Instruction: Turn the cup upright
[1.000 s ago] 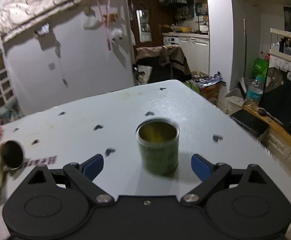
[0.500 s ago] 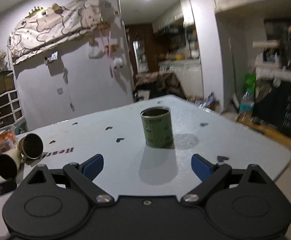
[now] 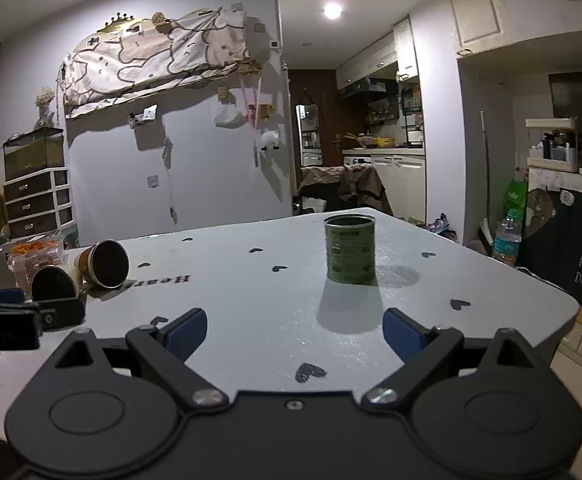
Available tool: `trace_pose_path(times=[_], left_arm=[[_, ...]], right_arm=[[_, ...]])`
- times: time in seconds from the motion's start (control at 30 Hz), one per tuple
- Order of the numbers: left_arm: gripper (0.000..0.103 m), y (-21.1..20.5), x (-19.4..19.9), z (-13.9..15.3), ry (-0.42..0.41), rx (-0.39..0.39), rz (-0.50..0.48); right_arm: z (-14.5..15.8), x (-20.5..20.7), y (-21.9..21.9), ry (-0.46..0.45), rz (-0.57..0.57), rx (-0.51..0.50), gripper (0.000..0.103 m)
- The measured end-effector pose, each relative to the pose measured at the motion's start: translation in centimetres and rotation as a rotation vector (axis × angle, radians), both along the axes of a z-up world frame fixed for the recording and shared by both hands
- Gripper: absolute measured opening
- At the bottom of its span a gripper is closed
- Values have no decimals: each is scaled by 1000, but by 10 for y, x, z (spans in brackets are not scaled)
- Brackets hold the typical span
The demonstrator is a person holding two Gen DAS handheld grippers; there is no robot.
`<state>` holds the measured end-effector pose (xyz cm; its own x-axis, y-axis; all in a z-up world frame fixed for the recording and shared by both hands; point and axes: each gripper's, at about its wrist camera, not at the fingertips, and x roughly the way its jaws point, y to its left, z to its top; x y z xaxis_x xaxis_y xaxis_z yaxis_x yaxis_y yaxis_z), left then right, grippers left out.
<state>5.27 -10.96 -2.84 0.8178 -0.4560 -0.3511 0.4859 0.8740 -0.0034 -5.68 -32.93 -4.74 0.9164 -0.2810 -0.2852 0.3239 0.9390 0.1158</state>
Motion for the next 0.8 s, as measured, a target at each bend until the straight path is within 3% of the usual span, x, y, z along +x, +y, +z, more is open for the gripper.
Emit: trace_pose_path(times=[0.8], left_arm=[[103,2,0,0,1,1,7]], right_arm=[[-8,-2,2,25,-10,21,95]])
